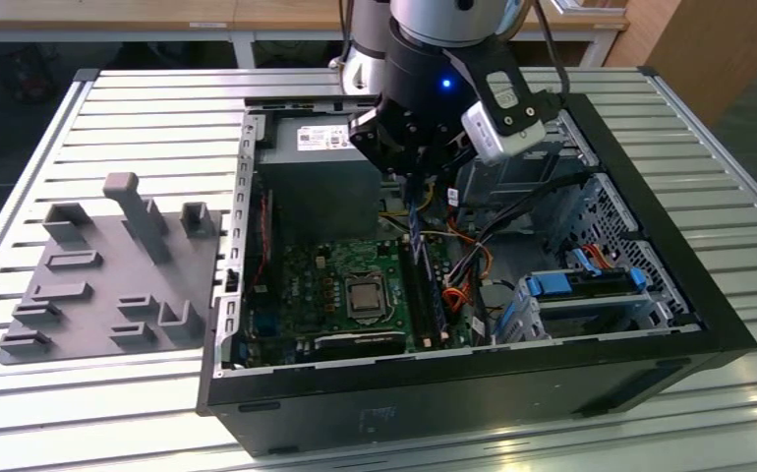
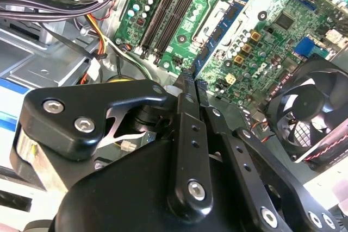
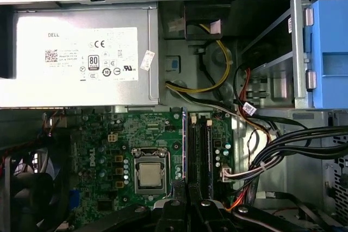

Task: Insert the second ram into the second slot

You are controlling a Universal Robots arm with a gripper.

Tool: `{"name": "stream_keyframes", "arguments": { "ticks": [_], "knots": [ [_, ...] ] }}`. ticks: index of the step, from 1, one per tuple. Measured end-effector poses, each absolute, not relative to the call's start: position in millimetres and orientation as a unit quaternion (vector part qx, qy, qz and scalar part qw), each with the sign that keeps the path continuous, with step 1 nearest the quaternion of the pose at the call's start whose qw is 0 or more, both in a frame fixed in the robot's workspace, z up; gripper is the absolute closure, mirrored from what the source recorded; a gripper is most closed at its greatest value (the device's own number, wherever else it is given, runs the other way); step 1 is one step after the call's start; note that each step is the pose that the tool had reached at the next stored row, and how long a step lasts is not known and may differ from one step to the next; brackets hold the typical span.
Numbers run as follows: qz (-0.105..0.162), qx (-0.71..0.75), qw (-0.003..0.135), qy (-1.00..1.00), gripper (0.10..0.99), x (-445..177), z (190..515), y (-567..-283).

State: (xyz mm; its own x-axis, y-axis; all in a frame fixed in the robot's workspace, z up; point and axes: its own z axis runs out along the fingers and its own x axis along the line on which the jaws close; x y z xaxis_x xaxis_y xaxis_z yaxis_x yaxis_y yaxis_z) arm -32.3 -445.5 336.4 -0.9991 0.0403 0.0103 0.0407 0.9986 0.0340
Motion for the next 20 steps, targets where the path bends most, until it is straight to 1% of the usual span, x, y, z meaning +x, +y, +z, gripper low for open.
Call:
{"name": "stream_keyframes", "arguments": {
  "ticks": [20],
  "knots": [
    [-0.017,-0.02,0.005,-1.0,0.953,-32.3,328.8,-445.5]
  ]
}}
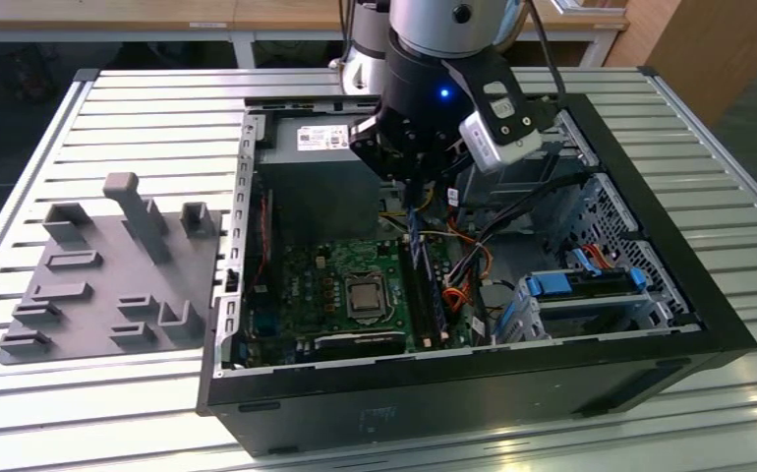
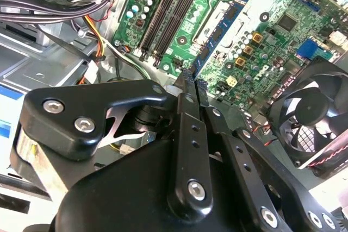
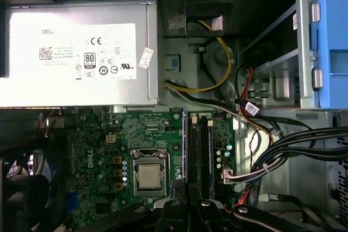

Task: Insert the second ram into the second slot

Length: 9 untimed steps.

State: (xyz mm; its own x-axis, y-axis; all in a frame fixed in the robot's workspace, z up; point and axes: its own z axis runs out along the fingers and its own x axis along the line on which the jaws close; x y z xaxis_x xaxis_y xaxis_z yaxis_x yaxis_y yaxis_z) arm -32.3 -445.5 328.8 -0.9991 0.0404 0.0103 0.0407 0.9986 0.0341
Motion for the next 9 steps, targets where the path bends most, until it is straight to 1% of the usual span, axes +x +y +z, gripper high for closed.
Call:
{"name": "stream_keyframes", "arguments": {
  "ticks": [9],
  "knots": [
    [-0.017,-0.02,0.005,-1.0,0.953,-32.3,325.0,-445.5]
  ]
}}
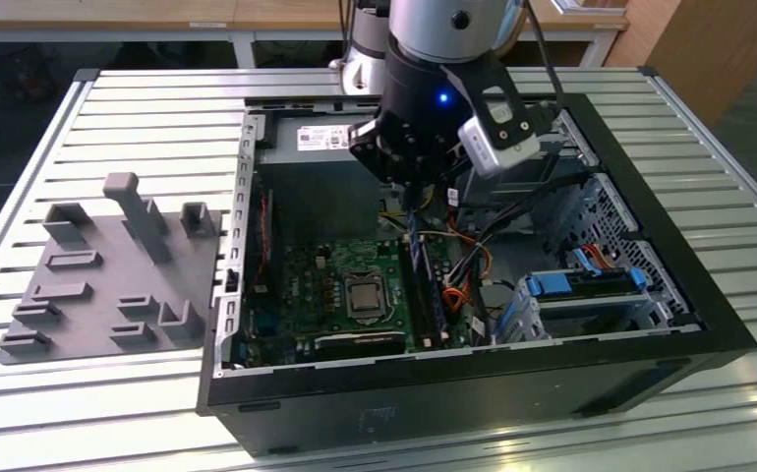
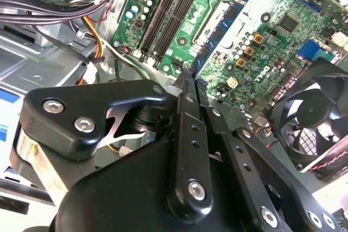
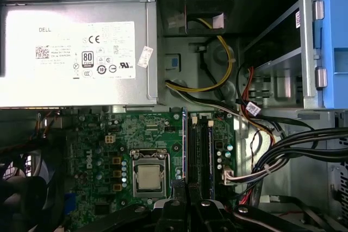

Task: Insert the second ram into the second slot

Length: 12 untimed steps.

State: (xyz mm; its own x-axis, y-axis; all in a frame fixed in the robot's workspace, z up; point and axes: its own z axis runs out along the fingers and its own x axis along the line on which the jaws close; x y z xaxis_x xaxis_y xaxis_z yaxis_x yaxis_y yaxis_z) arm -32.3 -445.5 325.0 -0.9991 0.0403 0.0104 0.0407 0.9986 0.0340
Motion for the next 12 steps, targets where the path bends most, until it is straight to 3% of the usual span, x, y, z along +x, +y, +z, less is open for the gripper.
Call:
{"name": "stream_keyframes", "arguments": {
  "ticks": [12],
  "knots": [
    [-0.017,-0.02,0.005,-1.0,0.953,-32.3,318.8,-445.6]
  ]
}}
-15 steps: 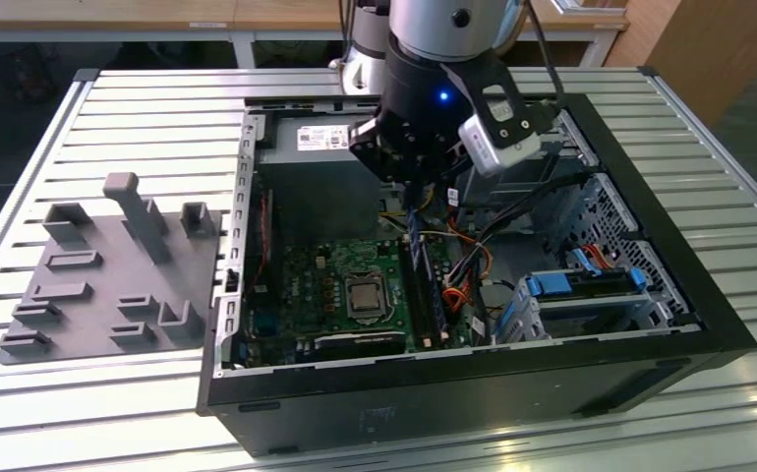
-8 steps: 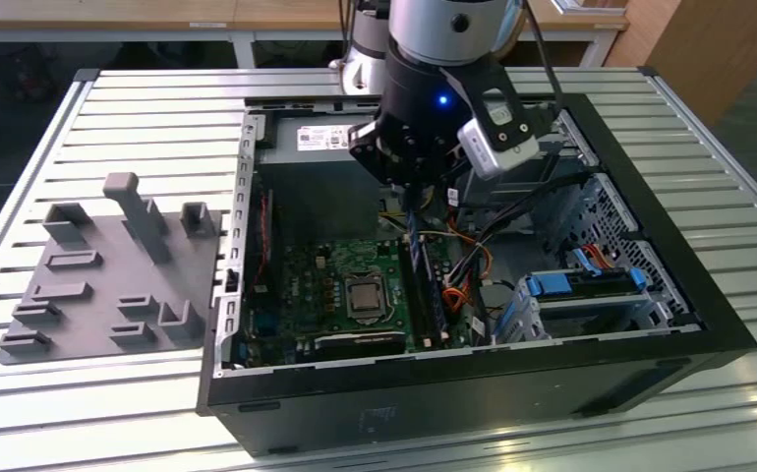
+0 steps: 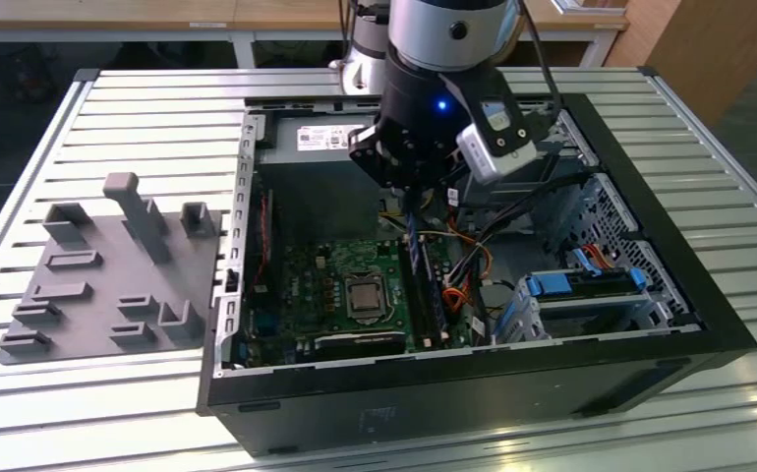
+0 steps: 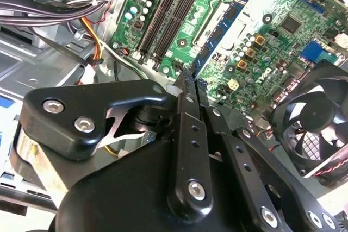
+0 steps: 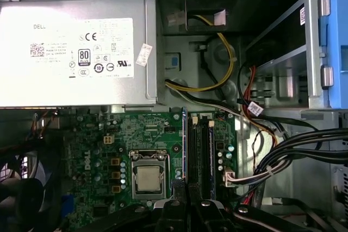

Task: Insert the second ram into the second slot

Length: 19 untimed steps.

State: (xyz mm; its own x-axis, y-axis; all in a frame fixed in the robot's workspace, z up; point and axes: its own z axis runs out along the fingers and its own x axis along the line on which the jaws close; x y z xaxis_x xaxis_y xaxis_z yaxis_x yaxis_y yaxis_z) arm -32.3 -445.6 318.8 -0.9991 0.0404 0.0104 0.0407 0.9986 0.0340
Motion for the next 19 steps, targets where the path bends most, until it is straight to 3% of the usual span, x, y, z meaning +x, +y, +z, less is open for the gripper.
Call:
{"name": "stream_keyframes", "arguments": {
  "ticks": [19],
  "knots": [
    [-0.017,0.0,0.005,-1.0,0.953,-32.3,311.7,-446.2]
  ]
}}
